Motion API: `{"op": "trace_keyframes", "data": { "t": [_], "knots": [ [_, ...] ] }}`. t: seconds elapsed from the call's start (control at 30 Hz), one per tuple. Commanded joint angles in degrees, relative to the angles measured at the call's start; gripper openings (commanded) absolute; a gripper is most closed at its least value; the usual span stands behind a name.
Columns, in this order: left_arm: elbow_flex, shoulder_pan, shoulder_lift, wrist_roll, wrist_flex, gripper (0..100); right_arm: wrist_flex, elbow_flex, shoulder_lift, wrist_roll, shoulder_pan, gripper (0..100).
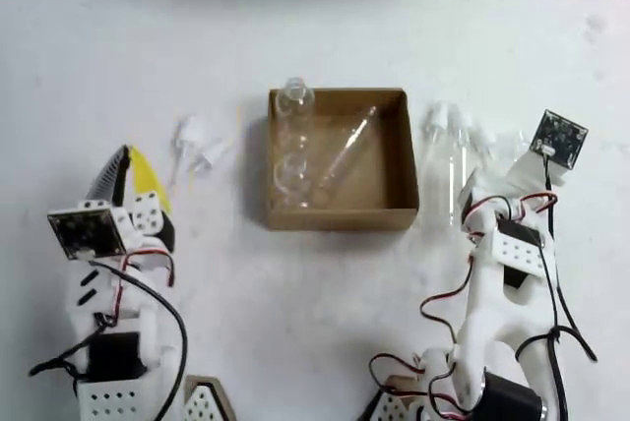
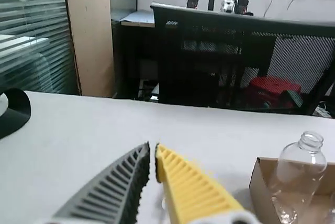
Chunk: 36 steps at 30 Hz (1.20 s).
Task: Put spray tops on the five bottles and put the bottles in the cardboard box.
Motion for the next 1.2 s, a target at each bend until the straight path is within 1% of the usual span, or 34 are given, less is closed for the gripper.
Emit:
{"op": "trace_keyframes", "data": {
  "t": [0.0,0.13,0.23,0.33,0.43,0.53,0.67,0.8,0.9,1.0,1.17],
  "knots": [
    [-0.09,-0.75,-0.84,-0.53,1.05,2,-0.13,-0.70,-1.80,0.26,-0.84,1.8],
    [0.44,-0.75,-0.84,-1.23,2.64,2,-0.13,-0.88,-1.80,0.26,-0.84,1.8],
    [3.16,-0.48,-0.84,-5.98,1.05,2,2.33,-2.64,-1.80,0.26,-0.84,1.8],
    [5.54,-0.40,-0.84,-7.56,-1.93,2,9.80,-8.00,-1.63,0.35,-0.84,1.8],
    [5.54,-0.40,-0.84,-7.47,-1.76,2,19.65,-16.88,-1.19,2.20,-1.36,1.8],
    [5.45,-0.40,-0.84,-7.74,-1.14,2,28.18,-25.23,-1.10,3.96,-5.14,1.7],
    [5.45,-0.40,-0.84,-7.65,-1.14,2,37.67,-36.13,-1.10,4.75,-13.41,1.7],
    [5.45,-0.40,-0.84,-7.56,-1.14,2,42.33,-44.40,0.40,4.57,-20.70,1.8],
    [5.45,-0.40,-0.75,-7.74,-1.14,2,43.56,-50.46,6.64,3.60,-24.31,1.8],
    [5.45,-0.40,-0.66,-7.74,-1.14,2,45.85,-59.08,16.84,-0.88,-25.10,1.8],
    [5.45,-0.40,-0.57,-7.56,-1.14,2,53.76,-78.51,36.00,-8.44,-26.59,1.9]
  ]
}}
